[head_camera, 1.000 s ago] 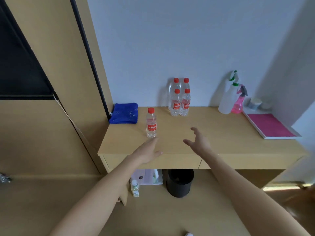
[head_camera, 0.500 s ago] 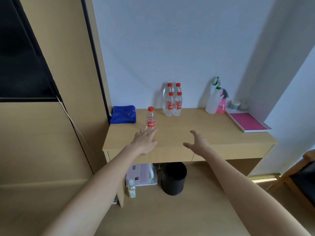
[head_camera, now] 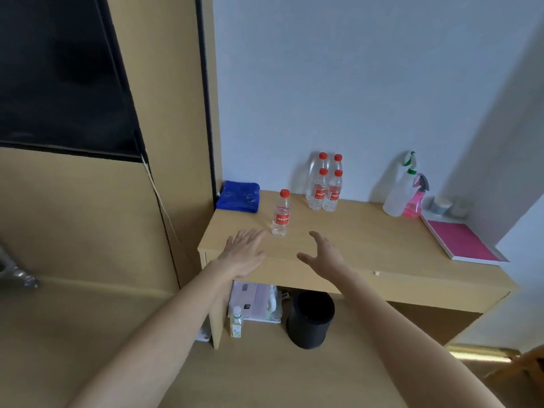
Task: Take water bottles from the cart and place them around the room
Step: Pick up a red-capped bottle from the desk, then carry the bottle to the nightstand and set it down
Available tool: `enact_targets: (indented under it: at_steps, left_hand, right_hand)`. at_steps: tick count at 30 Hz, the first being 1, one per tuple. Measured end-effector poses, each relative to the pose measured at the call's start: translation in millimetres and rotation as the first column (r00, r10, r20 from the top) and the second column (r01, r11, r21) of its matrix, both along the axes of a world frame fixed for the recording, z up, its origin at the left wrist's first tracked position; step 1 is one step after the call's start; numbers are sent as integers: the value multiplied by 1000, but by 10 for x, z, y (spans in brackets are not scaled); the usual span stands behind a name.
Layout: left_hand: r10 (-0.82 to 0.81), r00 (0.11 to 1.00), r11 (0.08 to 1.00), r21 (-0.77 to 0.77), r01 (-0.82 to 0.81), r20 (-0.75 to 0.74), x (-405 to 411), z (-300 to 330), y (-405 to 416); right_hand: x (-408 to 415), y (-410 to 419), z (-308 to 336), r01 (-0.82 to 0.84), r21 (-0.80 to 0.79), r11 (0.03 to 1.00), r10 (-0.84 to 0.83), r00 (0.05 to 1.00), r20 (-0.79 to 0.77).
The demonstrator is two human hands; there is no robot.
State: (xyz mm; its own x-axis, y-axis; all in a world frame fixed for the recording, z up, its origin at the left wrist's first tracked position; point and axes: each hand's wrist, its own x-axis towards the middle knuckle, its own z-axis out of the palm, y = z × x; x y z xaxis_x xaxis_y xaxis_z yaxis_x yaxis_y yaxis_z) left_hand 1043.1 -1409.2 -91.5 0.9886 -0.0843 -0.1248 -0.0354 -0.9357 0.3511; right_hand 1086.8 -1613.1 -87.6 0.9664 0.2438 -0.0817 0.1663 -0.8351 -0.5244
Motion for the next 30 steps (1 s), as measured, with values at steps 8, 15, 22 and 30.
enact_targets:
  at_steps: [8,15,22,30]
  left_hand:
    - [658,753,753,-8,-658,-30,-1777,96,1766]
    - [933,359,356,92,-930,15,-4087,317,2816]
    - [992,18,17,10,-1000,122,-5413,390,3434]
    - [990,-121,-120,-14,-993,67,-5795,179,4485]
  right_hand:
    - [-533,2264,-104,-572,-19,820,569,819,-68]
    - [-2291,4216,43,-923,54,380,925,380,-23]
    - [-3585,5473,155,-991,120,57,994,67,81]
    - [-4063,6883,42,-988,138,-61,997,-53,60]
